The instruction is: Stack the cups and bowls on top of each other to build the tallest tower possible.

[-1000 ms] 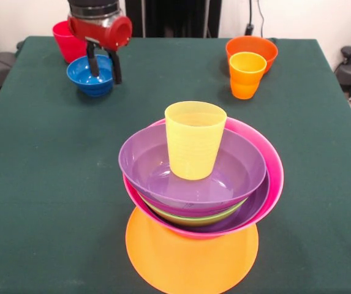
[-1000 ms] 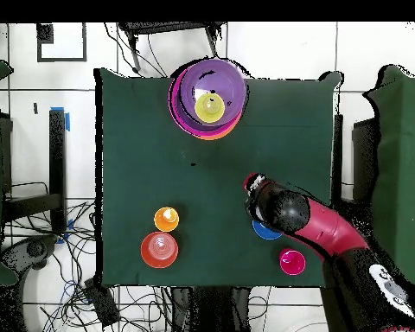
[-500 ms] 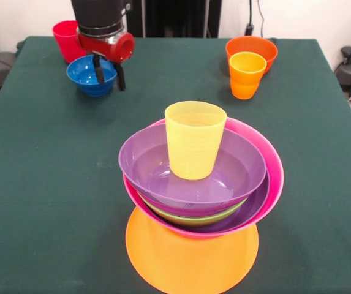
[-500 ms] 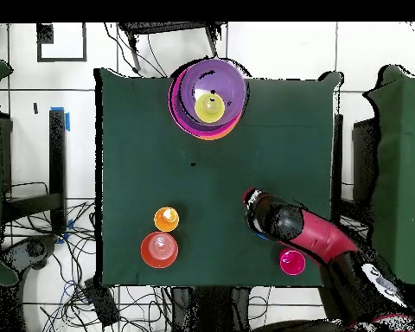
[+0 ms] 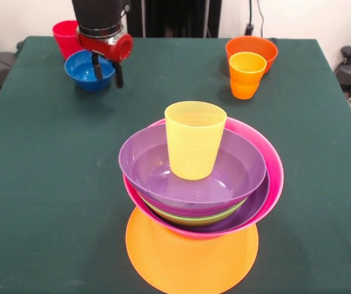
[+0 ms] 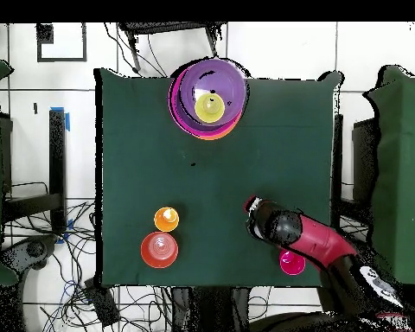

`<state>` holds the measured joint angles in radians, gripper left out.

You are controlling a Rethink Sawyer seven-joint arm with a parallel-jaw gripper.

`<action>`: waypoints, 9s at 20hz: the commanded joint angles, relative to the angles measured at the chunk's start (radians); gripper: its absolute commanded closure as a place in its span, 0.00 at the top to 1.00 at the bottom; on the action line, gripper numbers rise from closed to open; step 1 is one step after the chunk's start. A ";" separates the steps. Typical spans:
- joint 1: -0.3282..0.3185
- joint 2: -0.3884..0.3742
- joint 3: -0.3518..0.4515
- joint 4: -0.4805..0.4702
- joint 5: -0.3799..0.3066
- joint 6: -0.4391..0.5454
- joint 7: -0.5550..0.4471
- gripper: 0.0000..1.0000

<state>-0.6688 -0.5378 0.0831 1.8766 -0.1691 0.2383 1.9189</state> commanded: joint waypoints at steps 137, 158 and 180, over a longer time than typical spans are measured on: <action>0.043 -0.028 0.033 0.079 -0.007 -0.066 0.097 0.00; 0.376 -0.252 -0.127 -0.146 0.140 0.454 0.191 0.00; 0.550 -0.031 -0.197 -0.831 0.124 1.081 0.295 0.00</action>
<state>-0.1538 -0.6854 -0.1452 1.2614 -0.0569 1.1217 1.9659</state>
